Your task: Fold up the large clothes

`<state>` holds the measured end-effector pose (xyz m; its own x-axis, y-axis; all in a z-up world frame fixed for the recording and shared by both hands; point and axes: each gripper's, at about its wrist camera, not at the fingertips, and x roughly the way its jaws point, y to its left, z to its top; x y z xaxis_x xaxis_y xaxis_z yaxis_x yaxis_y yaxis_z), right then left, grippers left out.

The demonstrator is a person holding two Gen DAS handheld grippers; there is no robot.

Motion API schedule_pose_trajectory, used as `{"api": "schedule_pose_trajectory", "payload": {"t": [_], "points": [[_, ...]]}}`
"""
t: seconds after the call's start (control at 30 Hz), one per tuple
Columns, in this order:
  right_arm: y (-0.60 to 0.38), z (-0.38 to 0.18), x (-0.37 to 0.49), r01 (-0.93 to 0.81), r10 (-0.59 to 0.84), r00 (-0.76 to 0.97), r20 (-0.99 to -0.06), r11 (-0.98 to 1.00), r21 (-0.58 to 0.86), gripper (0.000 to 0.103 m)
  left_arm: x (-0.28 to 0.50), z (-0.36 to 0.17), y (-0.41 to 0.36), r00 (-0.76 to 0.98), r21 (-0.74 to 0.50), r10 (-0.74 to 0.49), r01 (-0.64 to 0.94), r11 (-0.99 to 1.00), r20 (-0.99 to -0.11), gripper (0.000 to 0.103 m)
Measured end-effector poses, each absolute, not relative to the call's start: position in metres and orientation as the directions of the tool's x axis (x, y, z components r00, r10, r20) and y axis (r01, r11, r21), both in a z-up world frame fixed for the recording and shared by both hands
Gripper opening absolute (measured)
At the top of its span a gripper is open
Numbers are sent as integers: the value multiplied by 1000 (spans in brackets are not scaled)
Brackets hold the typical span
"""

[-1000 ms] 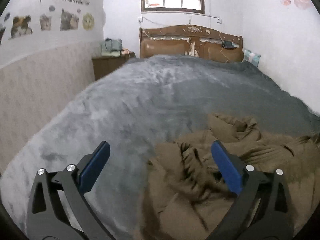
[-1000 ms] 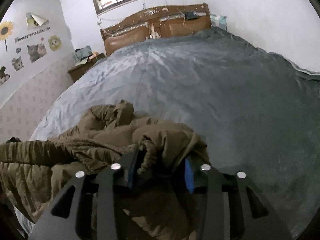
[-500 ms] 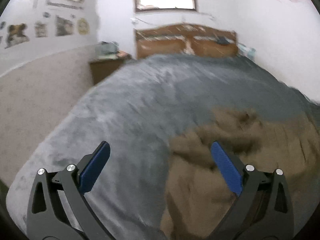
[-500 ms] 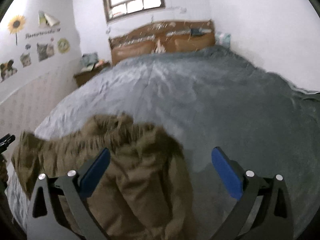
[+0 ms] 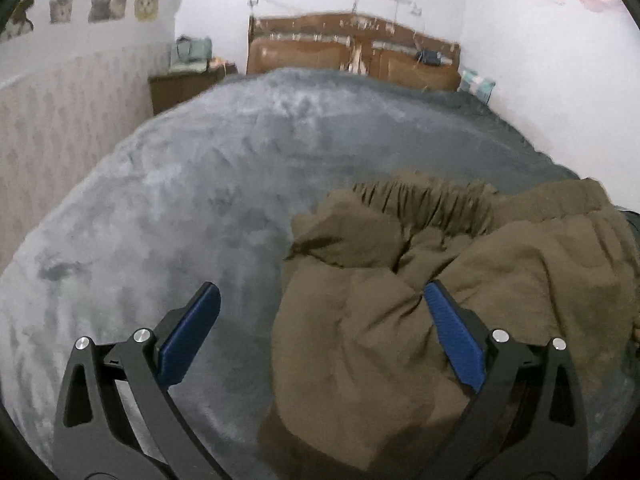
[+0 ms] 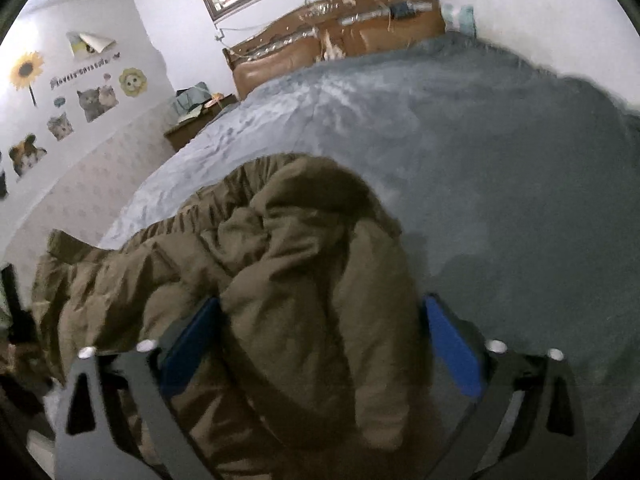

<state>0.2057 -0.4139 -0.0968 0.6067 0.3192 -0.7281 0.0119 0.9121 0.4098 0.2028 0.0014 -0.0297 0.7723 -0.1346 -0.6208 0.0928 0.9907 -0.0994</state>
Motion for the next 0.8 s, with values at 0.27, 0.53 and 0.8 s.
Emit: {"api": "schedule_pose_trajectory", "payload": {"t": [0.27,0.53,0.8], "points": [[-401,-101,199,-20,285,621,-730,937,349,27,222,-59,-31,723,-74,-146,131,989,-675,32],[-403,-68,190,-9,246,687,-684,944,331,20,215,-46,-41,748,-21,-54,54,998,-661,9],[-416,-18,142,-4,275,762,-586,908,420,19,164,-17,-23,780,-43,-57,39,998,-624,9]]}}
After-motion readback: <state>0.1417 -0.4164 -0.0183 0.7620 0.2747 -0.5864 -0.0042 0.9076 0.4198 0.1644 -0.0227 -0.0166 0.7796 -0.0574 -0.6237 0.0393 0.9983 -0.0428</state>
